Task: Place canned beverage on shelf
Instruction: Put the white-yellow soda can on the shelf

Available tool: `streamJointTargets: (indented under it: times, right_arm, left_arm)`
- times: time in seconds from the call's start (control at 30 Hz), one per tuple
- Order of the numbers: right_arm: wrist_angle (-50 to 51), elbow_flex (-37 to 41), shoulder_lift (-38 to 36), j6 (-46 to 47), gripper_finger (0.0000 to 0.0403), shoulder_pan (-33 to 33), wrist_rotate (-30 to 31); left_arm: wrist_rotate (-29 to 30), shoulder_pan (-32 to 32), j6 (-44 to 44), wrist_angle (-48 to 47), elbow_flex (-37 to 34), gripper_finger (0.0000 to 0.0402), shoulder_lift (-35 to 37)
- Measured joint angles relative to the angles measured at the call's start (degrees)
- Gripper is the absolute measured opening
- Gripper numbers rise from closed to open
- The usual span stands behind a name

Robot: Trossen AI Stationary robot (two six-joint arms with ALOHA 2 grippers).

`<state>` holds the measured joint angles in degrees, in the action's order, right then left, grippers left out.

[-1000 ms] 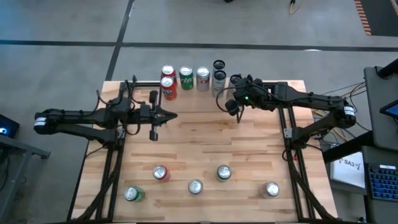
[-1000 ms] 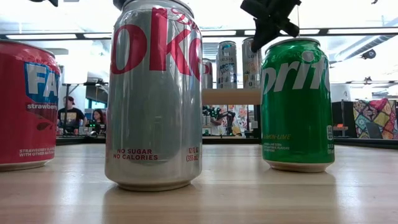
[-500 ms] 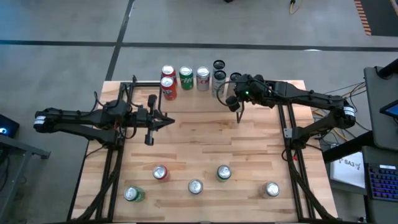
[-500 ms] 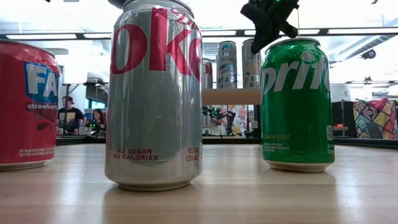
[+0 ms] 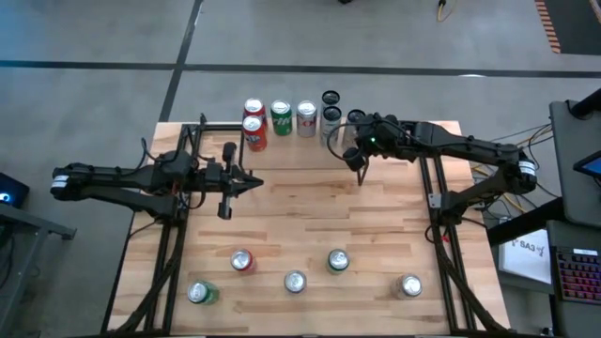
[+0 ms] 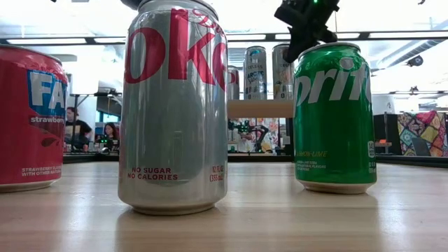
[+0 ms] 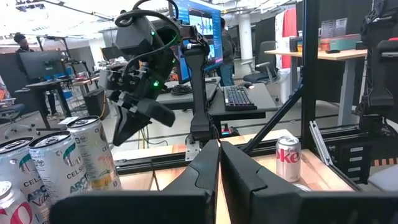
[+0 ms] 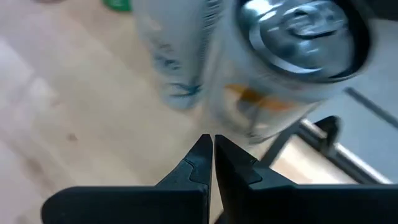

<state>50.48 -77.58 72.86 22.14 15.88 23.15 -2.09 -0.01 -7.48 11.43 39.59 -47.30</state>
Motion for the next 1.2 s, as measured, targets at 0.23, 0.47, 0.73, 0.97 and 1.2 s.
streamJointTargets:
  times: [0.23,0.47,0.73,0.97,1.2]
  right_arm:
    - [-1.99,0.00,1.14,-1.73,0.0009,1.07,2.26]
    - [-5.16,0.00,3.80,-2.19,0.0009,1.40,2.37]
    - [-4.84,-0.13,3.08,-1.70,0.0009,1.41,2.37]
    - [-4.94,-1.84,2.62,-1.56,0.0009,1.40,3.42]
    - [-4.96,-2.47,2.87,-1.54,0.0009,1.42,5.60]
  left_arm:
    - [0.04,0.00,-0.12,0.07,0.00,0.0000,0.21]
    - [0.07,0.00,-0.12,0.11,0.00,0.0000,0.46]
    - [0.09,0.00,-0.14,0.07,0.00,0.0000,0.54]
    - [0.09,0.00,-0.14,0.07,0.00,0.0000,0.56]
    - [0.11,0.00,-0.14,0.05,0.00,0.0000,0.56]
